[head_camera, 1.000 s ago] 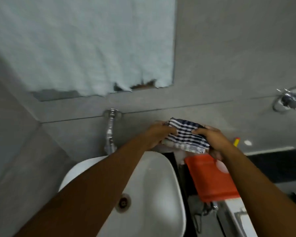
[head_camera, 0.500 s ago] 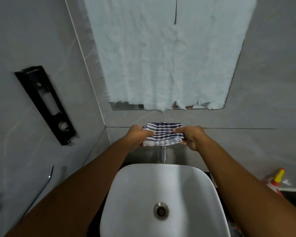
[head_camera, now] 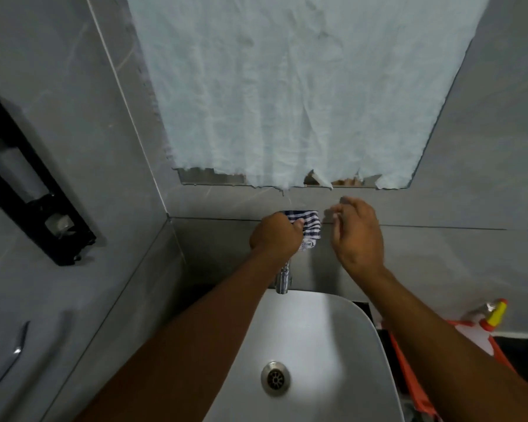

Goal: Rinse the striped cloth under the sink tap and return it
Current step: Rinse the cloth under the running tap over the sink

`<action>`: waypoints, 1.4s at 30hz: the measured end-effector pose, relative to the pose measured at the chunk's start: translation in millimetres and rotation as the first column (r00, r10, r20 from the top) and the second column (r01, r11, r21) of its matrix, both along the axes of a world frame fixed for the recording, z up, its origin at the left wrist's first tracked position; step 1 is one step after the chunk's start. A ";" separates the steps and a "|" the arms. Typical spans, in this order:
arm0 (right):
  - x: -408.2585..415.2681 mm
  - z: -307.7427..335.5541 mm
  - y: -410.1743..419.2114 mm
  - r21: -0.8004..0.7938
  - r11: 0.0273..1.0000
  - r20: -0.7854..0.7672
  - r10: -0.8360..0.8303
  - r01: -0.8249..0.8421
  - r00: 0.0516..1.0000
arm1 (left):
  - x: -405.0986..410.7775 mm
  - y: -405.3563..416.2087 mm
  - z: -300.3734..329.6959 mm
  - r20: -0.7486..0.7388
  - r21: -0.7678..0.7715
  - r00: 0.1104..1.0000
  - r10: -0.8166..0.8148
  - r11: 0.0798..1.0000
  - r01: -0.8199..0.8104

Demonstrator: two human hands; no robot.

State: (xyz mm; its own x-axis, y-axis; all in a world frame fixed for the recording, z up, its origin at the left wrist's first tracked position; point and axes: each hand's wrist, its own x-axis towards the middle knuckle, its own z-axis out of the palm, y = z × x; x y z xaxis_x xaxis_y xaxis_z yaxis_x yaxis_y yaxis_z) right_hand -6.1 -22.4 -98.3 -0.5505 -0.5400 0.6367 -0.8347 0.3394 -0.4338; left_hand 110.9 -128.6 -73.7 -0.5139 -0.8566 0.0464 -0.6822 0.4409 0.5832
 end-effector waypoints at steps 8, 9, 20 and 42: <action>-71.4 -51.4 0.8 0.280 0.960 -0.544 0.146 0.015 0.826 | 7.6 -37.6 -1.4 -0.288 0.910 0.914 0.285 0.379 0.168; -73.8 -55.8 -3.7 0.279 0.959 -0.562 0.128 0.043 0.817 | 1.5 -40.9 -2.2 -0.257 0.881 0.932 0.257 0.460 0.116; -87.8 -77.6 -28.2 0.132 0.991 -0.629 0.054 0.038 0.776 | -12.7 -34.0 -11.1 -0.403 0.892 0.831 0.384 0.366 0.264; -75.0 -68.4 -23.1 0.233 0.972 -0.495 0.107 0.013 0.862 | 40.6 76.1 -95.5 -0.750 0.499 0.539 0.383 0.863 0.081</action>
State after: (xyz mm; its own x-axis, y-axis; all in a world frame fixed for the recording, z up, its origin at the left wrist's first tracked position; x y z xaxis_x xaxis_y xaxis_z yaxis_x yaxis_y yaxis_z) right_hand -81.1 -45.5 -166.7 -0.1598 -0.7157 0.6799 -0.9348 0.3311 0.1288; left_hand 151.5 -52.5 -169.2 -0.3074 -0.9513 -0.0219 0.1567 -0.0733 0.9849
